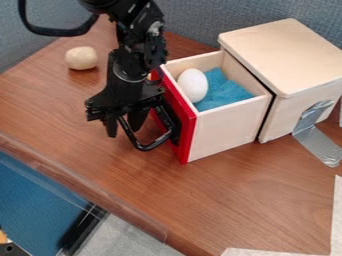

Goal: Open the drawer

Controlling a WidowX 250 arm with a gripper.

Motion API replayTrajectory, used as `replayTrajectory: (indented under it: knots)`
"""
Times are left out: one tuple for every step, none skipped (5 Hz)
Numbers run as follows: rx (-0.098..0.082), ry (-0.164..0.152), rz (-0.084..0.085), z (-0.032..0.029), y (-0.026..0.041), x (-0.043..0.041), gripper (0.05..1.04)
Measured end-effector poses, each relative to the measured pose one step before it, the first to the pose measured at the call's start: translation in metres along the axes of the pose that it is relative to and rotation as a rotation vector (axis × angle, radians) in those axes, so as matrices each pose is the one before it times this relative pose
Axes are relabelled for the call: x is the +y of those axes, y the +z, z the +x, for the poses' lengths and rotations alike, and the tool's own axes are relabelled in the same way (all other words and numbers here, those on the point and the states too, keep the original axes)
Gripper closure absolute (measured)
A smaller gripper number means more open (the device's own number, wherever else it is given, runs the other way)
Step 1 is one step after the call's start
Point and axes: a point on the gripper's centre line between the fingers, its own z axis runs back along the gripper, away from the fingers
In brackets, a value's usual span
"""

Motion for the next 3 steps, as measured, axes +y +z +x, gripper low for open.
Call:
replayTrajectory:
  knots:
    - [-0.016, -0.0204, -0.0385, 0.00111, 0.0085, -0.00142, 0.103]
    - [-0.0466, -0.0472, -0.0805, 0.00378, 0.02798, -0.00629, 0.08]
    - [-0.0275, -0.1305, -0.0326, 0.00466, 0.02573, 0.00088, 0.084]
